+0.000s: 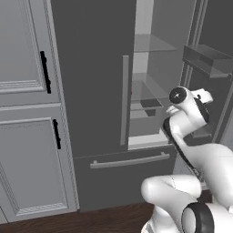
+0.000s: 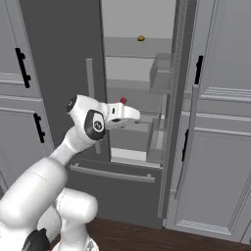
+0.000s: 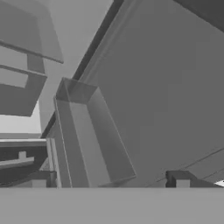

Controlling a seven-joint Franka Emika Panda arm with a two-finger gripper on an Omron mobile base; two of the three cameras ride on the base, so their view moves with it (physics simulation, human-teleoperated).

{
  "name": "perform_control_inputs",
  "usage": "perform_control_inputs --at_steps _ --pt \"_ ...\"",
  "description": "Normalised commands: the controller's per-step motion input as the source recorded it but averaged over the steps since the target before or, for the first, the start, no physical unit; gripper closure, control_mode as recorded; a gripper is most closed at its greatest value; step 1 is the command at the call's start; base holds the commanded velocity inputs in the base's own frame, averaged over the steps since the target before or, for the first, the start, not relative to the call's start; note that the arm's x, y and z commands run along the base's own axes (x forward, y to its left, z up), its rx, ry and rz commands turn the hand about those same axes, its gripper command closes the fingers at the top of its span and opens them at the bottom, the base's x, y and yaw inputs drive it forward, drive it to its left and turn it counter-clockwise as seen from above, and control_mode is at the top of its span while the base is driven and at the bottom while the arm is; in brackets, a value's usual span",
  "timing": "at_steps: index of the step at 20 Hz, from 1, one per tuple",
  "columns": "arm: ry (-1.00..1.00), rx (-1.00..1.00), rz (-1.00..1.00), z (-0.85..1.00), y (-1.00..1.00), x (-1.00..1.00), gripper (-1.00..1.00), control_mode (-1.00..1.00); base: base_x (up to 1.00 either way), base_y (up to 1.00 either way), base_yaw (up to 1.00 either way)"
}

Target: Take the strawberry from the fridge and place it on top of the pancake, located on the dining counter.

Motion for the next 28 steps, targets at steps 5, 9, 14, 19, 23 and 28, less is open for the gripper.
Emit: perform_control_inputs --at_steps 5,9,14,19,23,28 --pt "-0.09 0.24 0.21 0.00 0.77 -0.23 -1.00 -1.00 0.00 0.00 0.00" --pt "-0.01 0.17 0.15 0.00 0.98 -0.05 -1.00 -1.00 0.00 0.00 0.00" --pt "0.00 0.09 0.13 0.21 1.00 0.00 -1.00 -1.00 0.00 0.00 0.00" --pt "-0.01 0.11 0.11 0.27 0.97 -0.05 -1.00 -1.00 0.00 0.00 0.00" --pt "0.00 0.11 0.06 0.26 0.82 -0.23 -1.00 -1.00 0.00 0.00 0.00" --pt "-0.02 0.13 0.00 0.41 0.24 0.01 -1.00 -1.00 0.00 0.00 0.00"
